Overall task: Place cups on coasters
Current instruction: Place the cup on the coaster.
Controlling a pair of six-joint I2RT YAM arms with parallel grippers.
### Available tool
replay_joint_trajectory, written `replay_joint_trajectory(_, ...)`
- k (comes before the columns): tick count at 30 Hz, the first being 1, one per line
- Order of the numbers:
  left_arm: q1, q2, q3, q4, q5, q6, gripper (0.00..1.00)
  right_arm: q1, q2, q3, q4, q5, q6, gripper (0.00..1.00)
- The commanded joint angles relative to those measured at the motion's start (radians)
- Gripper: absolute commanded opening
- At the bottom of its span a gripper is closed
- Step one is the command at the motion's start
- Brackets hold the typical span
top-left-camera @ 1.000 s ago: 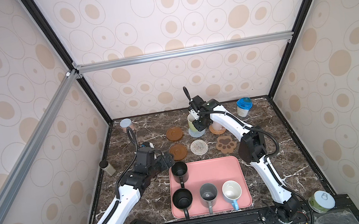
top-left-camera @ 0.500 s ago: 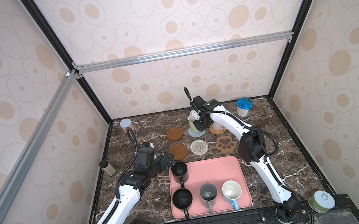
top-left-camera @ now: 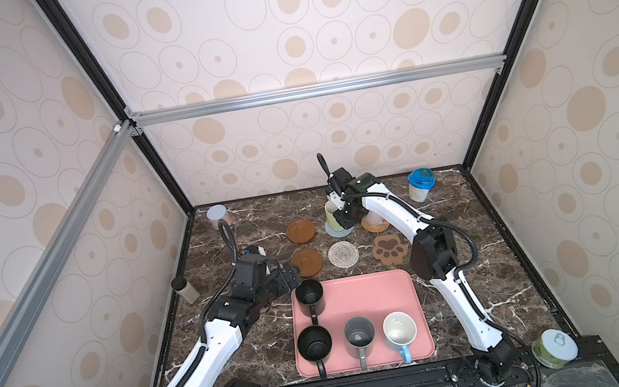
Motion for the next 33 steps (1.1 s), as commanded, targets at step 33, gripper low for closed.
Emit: replay_joint_trajectory(33, 0.005, 0.051, 0.113, -0.05, -0.027, 0.081, 1.0, -0.004, -0.477, -0.306, 0.019, -0.009, 0.085, 0.52)
